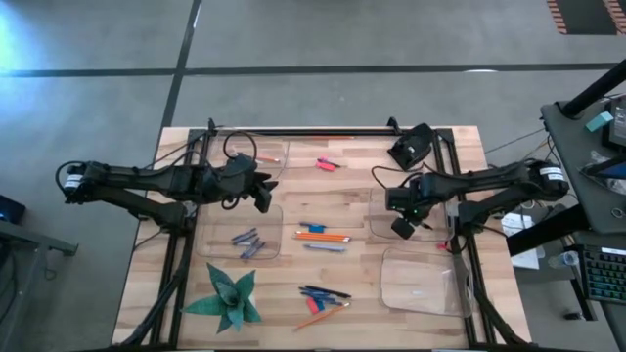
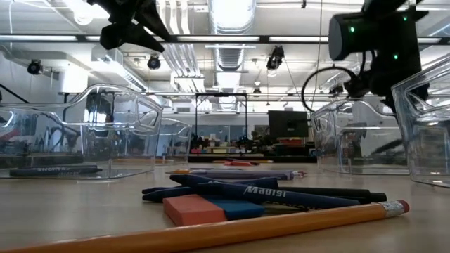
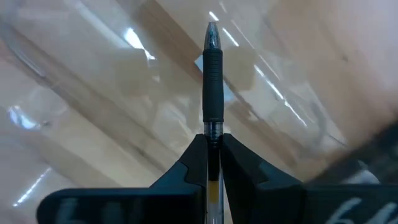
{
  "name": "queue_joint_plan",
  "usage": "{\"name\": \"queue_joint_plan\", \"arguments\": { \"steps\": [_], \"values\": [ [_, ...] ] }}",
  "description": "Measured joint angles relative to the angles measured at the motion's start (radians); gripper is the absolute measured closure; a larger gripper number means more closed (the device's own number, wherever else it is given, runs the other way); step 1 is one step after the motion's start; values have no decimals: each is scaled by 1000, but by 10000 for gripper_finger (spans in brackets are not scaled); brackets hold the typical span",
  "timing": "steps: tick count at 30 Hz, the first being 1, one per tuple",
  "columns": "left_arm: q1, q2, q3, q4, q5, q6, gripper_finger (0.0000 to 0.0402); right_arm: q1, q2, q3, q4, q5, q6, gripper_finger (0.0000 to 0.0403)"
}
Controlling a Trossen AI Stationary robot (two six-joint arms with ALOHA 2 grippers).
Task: Sort crayons/erasers/pens/pencils in bins
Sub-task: Put the black pen into the middle right transparent bin
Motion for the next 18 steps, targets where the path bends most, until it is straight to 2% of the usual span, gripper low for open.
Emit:
{"name": "queue_joint_plan", "arguments": {
  "steps": [5, 13, 18],
  "values": [
    [0, 0, 0, 94, -6, 0, 261, -4, 0, -90, 149, -24, -37, 380],
    [5, 0, 0, 187, -49, 1, 261, -4, 0, -157, 265, -16, -58, 379],
    [6, 0, 0, 191, -73, 0, 261, -4, -3, -183, 288, -13, -64, 353]
  ]
}}
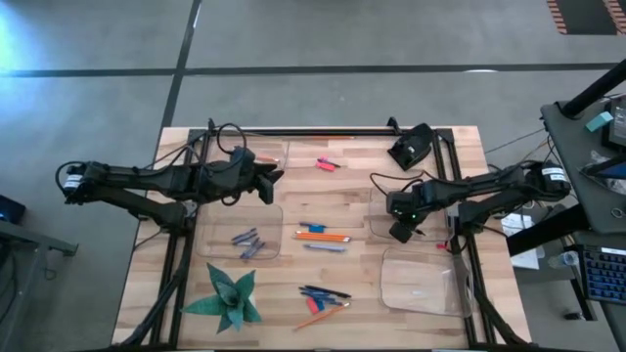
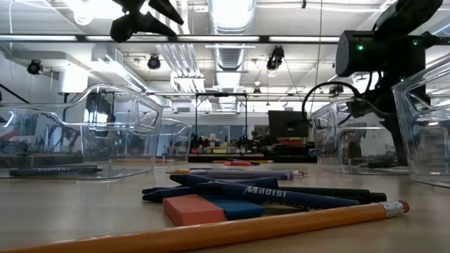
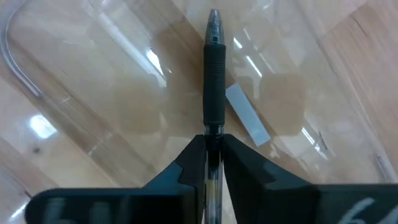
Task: Sort crayons/erasers/pens/pencils in bins
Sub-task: Put the black pen into the middle right transparent bin, then put the pencil into the top left transparent bin
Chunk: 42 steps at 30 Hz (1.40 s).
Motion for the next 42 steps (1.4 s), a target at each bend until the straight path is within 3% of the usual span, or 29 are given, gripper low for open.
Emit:
{"name": "queue_joint_plan", "arguments": {
  "steps": [12, 22, 27, 35, 42],
  "values": [
    [13, 0, 0, 28, -31, 0, 261, 0, 5, 56, -68, 0, -11, 266],
    [13, 0, 0, 30, -31, 14, 261, 3, 4, 334, -273, 19, 7, 267],
    [13, 0, 0, 29, -16, 34, 261, 26, 10, 446, -146, 59, -9, 272],
    [12, -2, 0, 28, 45, 34, 261, 31, 53, 500, 197, 82, -108, 273],
    [12, -2, 0, 28, 69, 35, 261, 67, 217, 499, 293, 75, -144, 273]
  ]
}}
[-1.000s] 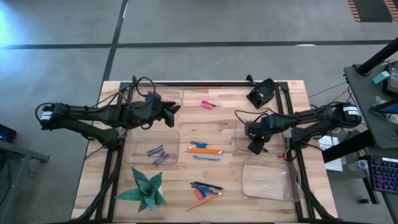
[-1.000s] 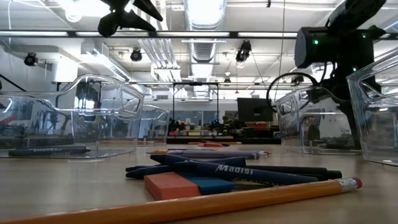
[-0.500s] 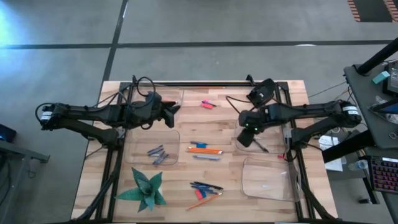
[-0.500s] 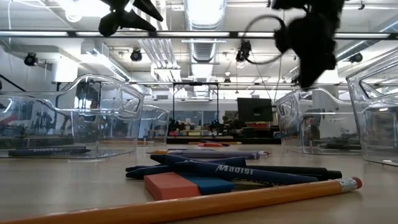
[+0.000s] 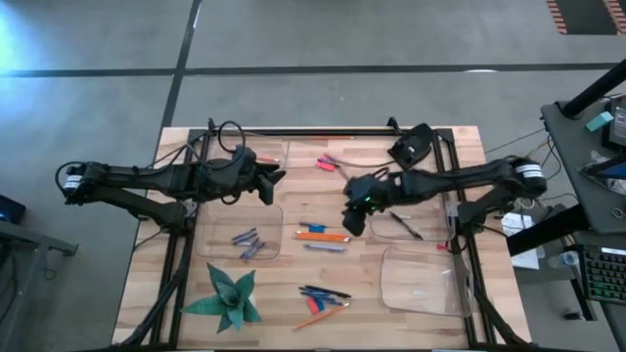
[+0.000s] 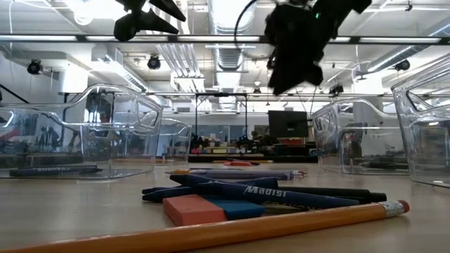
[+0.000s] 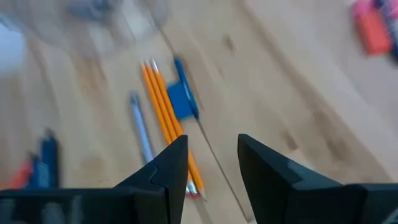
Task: Sort crayons/erasers/pens/pencils in bins
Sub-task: Put the pencil into the top left transparent bin
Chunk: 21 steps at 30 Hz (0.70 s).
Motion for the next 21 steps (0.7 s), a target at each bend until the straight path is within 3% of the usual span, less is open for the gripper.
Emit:
{"name": "queue_joint_plan", "arguments": {
  "steps": [10, 21],
  "values": [
    [0, 0, 0, 0, 27, 0, 261, 74, 257, 78, 5, -3, -192, 273],
    [1, 0, 0, 0, 70, 1, 261, 80, 437, 194, 3, 2, -195, 273]
  ]
}}
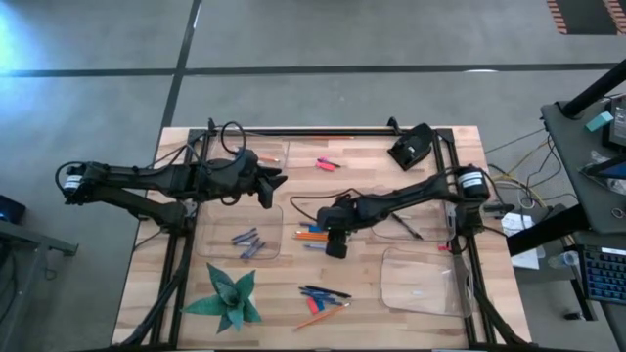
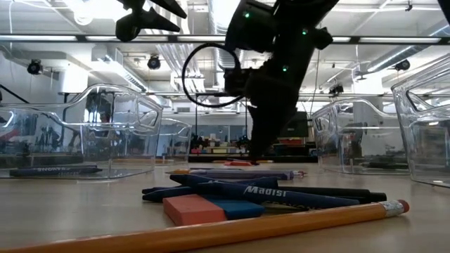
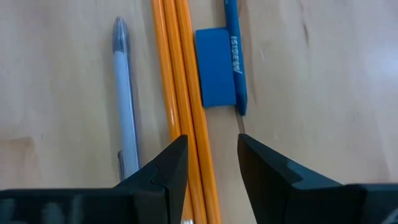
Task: Sort crayons/erasers/pens/pencils in bins
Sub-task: Put the pencil into the top left transparent bin
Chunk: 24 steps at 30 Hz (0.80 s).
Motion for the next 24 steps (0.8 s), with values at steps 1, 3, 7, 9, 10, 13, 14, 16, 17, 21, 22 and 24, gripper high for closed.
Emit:
{"name": "queue_joint_plan", "arguments": {
  "steps": [1, 3, 7, 9, 10, 13, 14, 16, 17, 21, 22, 24],
  "values": [
    [0, 0, 0, 0, 1, 0, 261, 0, 10, 6, 0, 0, 0, 273],
    [0, 0, 0, 0, 2, 0, 261, 0, 29, 14, -2, 0, 0, 273],
    [-1, 0, 0, 0, 2, 0, 261, 0, 39, 15, 7, 1, 0, 273],
    [-1, 0, 0, -1, 3, 0, 261, -2, 41, 14, 3, 2, 0, 273],
    [-1, 0, 0, -1, 3, 0, 261, -3, 42, 13, 3, 2, 0, 273],
    [-1, 0, 0, -1, 3, 0, 261, -5, 45, 12, 5, 22, 0, 273],
    [-1, 0, 0, -2, 3, 0, 261, -5, 45, 12, 5, 36, 0, 273],
    [-1, 0, 0, -2, 3, 0, 261, -7, 45, 12, 5, 59, 0, 273],
    [-1, 0, 0, -2, 3, 0, 261, -7, 45, 12, 6, 61, 0, 273],
    [-1, 0, 0, -2, 3, 0, 261, -8, 45, 11, 5, 43, -6, 273],
    [-1, 0, 0, -2, 3, 0, 261, -7, 45, 10, 5, 32, -13, 273],
    [-1, 0, 0, -2, 3, 0, 261, -5, 45, 8, 5, -2, -37, 273]
  ]
}}
